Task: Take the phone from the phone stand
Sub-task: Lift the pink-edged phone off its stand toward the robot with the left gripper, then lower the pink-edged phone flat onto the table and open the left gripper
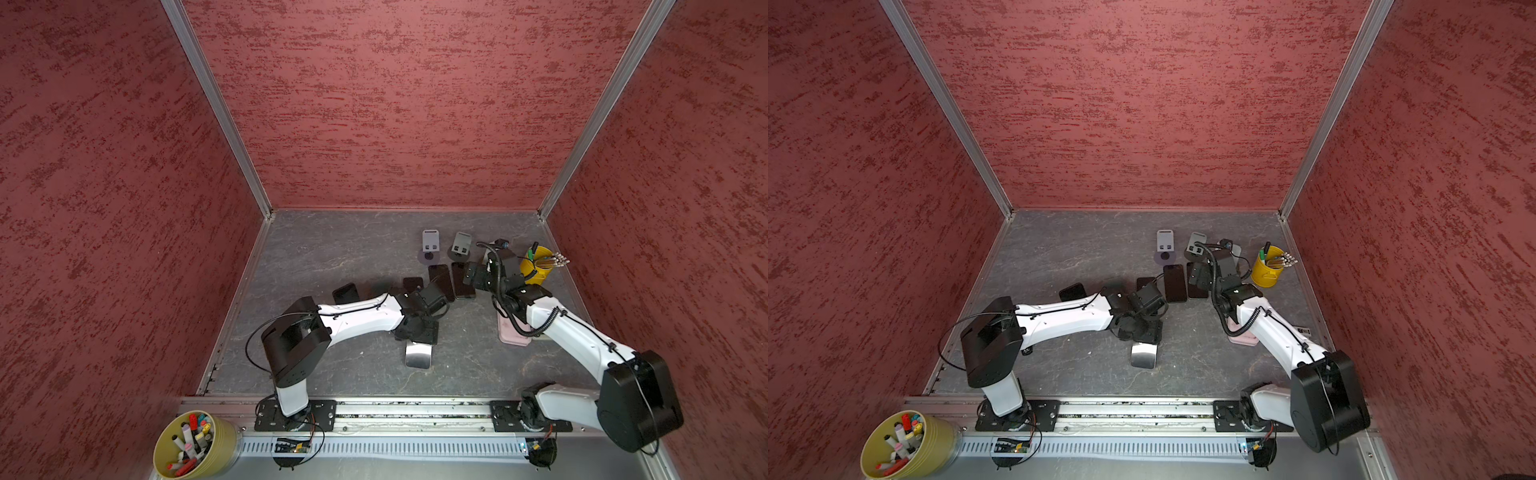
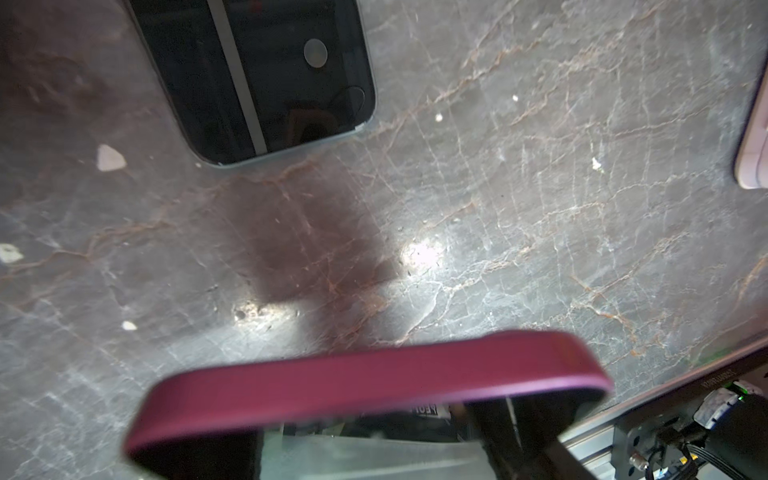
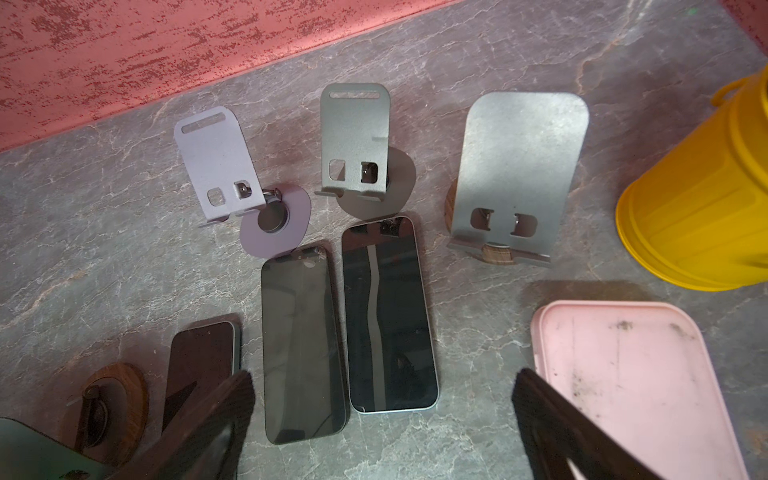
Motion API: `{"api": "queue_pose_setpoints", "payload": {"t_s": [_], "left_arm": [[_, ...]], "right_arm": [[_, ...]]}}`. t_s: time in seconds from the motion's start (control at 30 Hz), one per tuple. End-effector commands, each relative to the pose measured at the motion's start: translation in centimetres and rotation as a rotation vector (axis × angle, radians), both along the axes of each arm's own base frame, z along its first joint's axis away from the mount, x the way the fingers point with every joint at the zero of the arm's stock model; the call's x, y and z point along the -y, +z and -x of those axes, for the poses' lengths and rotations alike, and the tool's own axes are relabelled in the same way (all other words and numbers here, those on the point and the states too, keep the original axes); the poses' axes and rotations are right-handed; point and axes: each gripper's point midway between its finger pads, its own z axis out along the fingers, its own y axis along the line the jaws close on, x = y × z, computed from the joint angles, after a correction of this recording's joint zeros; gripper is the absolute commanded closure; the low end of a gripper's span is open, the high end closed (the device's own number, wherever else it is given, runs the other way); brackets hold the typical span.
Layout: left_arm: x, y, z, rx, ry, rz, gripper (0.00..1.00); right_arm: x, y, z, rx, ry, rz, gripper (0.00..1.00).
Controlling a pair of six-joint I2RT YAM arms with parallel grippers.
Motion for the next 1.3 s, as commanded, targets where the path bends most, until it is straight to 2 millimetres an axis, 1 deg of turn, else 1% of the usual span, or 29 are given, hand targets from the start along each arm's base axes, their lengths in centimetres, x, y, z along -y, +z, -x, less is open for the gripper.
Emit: {"api": "queue_pose_setpoints", "payload": {"t_s": [0.0,0.47,0.67,0.97,1.1,1.27], "left_arm": [[0.1,-0.9,0.9,-0.057,-0.018,-0.017,0.35],[0.0,-2.9,1.8,-0.134,-0.068,-0.090,0.33],[-0.5,-3.7,1.5,-0.121,-0.105,-0.156,0.33],[0.1,-4.9,1.8,-0.129,-0.211,-0.214,0.32],[0.8,-4.9,2.3,-0.139,-0.273,-0.202,0.32],[1.1,-5.1,2.6,-0.154,-0.328,-0.204,0.29]], "right_arm": [[0.8,-0.1,0.0,0.008,-0.037,0.005,0.01],[0.8,-0.8,-0.2,0.004,-0.033,0.010,0.01],[0.9,-0.9,-0.3,0.010,-0.038,0.015,0.01],[0.8,-1.1,-0.5,0.005,-0.031,0.028,0.01],[0.8,-1.1,-0.6,0.004,-0.031,0.030,0.01],[0.8,-1.2,-0.8,0.001,-0.033,0.032,0.01]]}}
